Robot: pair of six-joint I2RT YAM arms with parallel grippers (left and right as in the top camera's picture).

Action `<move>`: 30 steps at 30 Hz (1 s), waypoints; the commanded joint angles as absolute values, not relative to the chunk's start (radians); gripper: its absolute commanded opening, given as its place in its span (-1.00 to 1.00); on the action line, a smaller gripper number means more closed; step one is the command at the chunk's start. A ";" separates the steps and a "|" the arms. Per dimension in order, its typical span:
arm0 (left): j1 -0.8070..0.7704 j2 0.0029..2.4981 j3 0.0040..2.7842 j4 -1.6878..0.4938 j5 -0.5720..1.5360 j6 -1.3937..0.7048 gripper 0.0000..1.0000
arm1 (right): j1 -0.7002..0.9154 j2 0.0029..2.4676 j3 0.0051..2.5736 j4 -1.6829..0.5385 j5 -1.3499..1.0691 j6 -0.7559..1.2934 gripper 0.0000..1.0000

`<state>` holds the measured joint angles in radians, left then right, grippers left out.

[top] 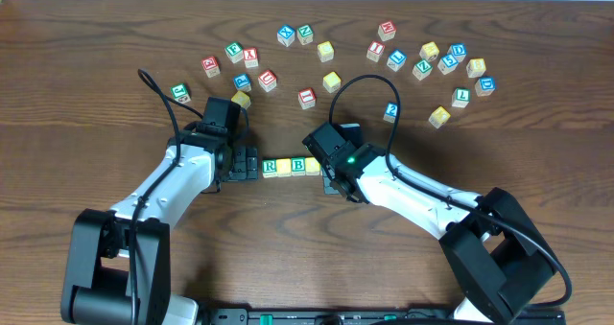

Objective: Spell out ROBOT

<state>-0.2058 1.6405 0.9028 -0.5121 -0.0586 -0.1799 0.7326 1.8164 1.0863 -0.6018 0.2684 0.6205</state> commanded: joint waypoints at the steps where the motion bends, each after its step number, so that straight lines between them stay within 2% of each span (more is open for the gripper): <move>1: -0.209 1.648 0.894 -0.515 -0.060 -0.182 0.99 | 0.738 1.792 1.083 -0.597 0.326 0.628 -0.33; 30: -0.209 1.648 0.894 -0.517 -0.060 -0.181 0.98 | 0.737 1.813 1.083 -0.532 0.321 0.617 -0.33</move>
